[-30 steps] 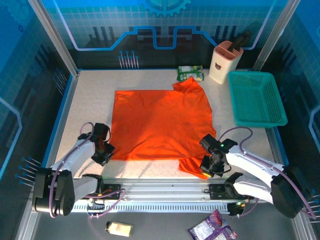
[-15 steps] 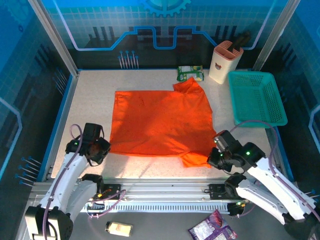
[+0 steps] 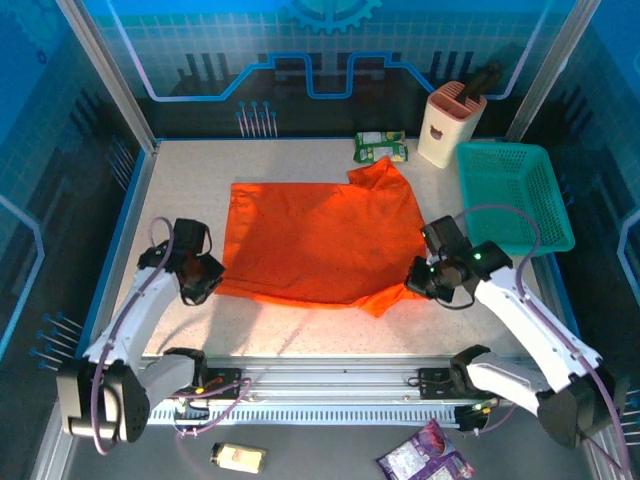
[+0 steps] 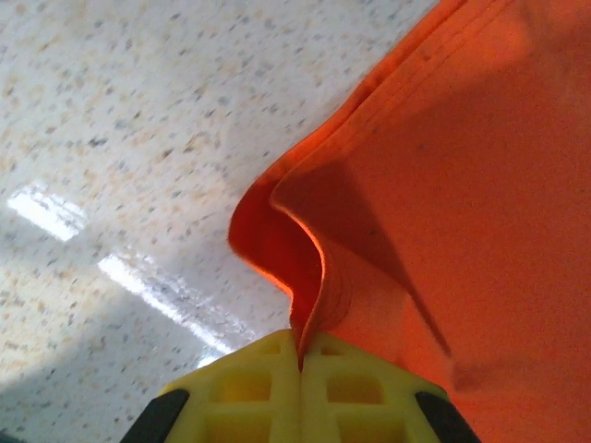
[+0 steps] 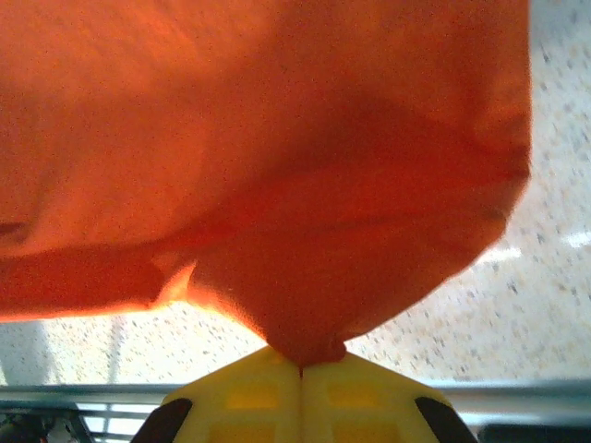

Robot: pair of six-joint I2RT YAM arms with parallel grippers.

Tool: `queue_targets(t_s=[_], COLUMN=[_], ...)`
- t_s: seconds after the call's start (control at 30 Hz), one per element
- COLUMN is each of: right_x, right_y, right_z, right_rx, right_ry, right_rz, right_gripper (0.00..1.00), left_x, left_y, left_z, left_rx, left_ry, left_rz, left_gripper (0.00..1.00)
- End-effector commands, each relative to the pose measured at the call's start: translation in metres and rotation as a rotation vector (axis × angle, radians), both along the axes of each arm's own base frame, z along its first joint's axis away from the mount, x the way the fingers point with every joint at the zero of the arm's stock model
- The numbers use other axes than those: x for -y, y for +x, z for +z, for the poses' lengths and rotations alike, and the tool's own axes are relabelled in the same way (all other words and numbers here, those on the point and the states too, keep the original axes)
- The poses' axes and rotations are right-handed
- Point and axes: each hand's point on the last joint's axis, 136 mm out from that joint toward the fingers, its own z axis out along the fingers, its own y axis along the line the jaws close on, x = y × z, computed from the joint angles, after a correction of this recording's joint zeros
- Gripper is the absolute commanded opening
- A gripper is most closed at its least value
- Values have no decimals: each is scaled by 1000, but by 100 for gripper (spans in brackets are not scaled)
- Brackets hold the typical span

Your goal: Fold the inside-out t-shirt

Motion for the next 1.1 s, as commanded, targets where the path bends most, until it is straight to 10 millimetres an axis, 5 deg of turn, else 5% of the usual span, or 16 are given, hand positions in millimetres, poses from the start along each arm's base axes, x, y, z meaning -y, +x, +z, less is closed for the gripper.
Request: queue_targets(t_s=[0.0, 0.7, 1.07], right_x=[-1, 16, 25], right_y=[29, 126, 152], right_z=[8, -13, -28], right_rx=[73, 101, 82], right_ry=[0, 14, 5], right_rz=[45, 54, 47], right_gripper=[0, 0, 0], left_x=[-2, -9, -15], left_y=[25, 94, 118], left_z=[6, -20, -32], left_rx=[40, -66, -89], left_ry=[6, 27, 45], left_rz=[-61, -191, -195], left_gripper=[0, 0, 0])
